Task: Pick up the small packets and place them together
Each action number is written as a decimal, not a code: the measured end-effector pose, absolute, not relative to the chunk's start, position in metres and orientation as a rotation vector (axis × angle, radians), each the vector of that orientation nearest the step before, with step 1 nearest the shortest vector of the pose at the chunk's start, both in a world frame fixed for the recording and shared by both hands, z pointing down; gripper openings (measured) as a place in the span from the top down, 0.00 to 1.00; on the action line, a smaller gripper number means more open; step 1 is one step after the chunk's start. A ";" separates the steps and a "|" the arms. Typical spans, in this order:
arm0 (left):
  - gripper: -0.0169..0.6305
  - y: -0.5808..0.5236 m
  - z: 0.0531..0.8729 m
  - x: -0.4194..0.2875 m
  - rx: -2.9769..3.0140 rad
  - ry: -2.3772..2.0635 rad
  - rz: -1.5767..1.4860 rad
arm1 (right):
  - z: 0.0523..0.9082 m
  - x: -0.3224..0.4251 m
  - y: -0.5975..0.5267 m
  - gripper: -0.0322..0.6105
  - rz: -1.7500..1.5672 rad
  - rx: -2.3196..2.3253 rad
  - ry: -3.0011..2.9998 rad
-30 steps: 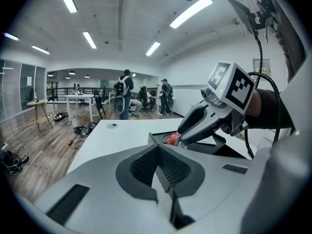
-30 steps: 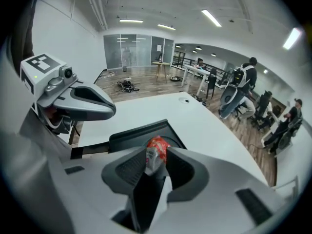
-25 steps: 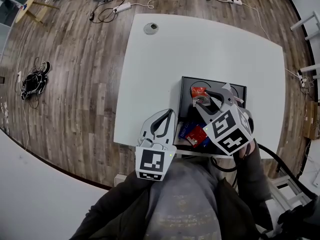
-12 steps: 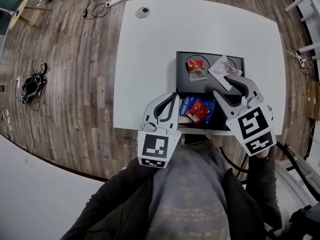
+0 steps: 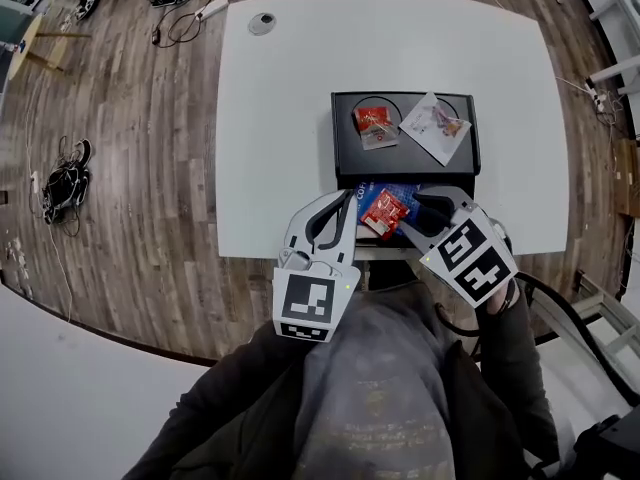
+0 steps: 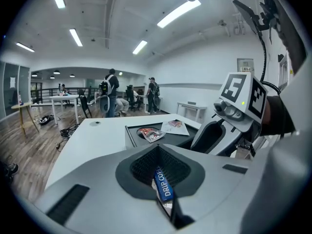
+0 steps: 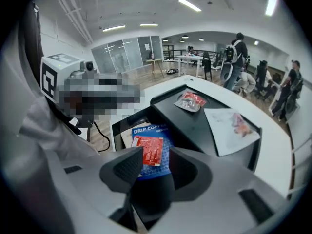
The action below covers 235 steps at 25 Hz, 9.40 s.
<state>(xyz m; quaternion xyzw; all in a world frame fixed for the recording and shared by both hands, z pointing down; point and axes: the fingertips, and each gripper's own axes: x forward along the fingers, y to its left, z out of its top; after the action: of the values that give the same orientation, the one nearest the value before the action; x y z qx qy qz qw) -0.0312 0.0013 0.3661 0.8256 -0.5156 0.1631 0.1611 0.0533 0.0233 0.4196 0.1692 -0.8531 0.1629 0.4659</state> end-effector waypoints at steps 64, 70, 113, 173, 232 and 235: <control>0.97 -0.045 0.355 -0.034 2.306 -1.580 0.454 | 0.343 0.067 -0.085 0.95 0.295 0.597 -2.207; 0.97 -0.050 0.366 -0.032 2.281 -1.568 0.471 | 0.359 0.072 -0.103 0.95 0.237 0.656 -2.140; 0.97 0.000 0.370 -0.027 2.337 -1.484 0.507 | 0.435 0.074 0.010 0.76 0.451 0.487 -2.067; 0.97 -0.020 0.395 -0.061 2.283 -1.453 0.473 | 0.481 0.074 -0.006 0.70 0.614 0.644 -1.794; 0.97 -0.018 0.401 -0.057 2.325 -1.392 0.569 | 0.448 0.028 0.023 0.95 0.437 0.327 -2.043; 0.97 -0.017 0.400 -0.057 2.326 -1.396 0.569 | 0.448 0.032 0.024 0.83 0.304 0.269 -2.032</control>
<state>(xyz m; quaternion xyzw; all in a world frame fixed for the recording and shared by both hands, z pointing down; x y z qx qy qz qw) -0.0567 -0.0170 0.3999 0.8249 -0.4951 0.2017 0.1838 0.0322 0.0238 0.4475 0.1116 -0.8437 0.1261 0.5097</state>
